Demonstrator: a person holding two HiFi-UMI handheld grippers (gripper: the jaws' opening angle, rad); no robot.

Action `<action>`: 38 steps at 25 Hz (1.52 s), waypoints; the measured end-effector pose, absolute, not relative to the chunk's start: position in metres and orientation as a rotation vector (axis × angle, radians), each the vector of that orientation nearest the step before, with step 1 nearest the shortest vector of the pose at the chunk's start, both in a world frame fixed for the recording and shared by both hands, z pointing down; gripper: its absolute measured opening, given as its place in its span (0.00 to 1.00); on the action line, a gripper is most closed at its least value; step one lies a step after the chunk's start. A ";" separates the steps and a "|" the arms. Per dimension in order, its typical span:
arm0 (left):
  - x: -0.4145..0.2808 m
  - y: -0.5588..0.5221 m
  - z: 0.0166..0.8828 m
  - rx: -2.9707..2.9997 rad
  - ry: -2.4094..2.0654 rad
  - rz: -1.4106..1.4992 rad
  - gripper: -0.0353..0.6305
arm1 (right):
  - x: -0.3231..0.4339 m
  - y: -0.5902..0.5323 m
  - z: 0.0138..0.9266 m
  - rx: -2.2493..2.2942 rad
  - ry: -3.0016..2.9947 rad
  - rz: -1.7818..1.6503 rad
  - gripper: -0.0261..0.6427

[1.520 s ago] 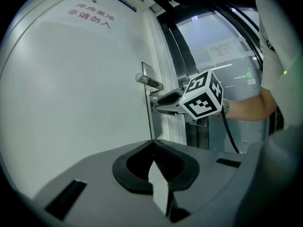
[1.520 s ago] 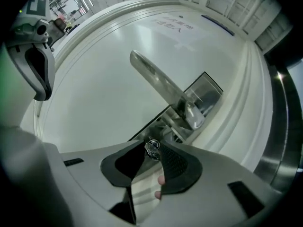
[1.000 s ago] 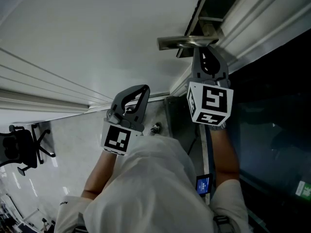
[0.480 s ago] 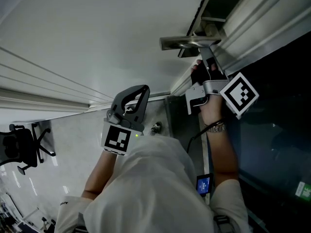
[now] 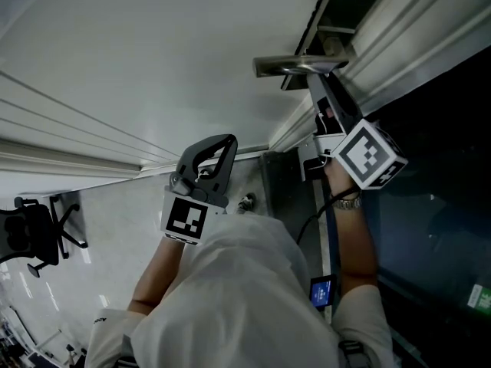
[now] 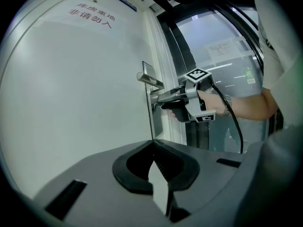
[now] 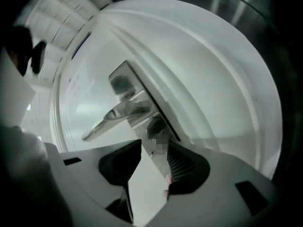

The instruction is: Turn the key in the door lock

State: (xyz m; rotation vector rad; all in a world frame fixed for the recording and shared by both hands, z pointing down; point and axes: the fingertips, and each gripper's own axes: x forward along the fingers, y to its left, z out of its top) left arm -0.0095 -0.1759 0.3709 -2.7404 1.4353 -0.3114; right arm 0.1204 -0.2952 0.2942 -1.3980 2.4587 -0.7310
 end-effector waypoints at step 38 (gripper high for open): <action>-0.013 -0.170 0.373 -2.729 1.475 -0.300 0.06 | 0.098 -0.285 0.296 -2.077 2.770 1.086 0.17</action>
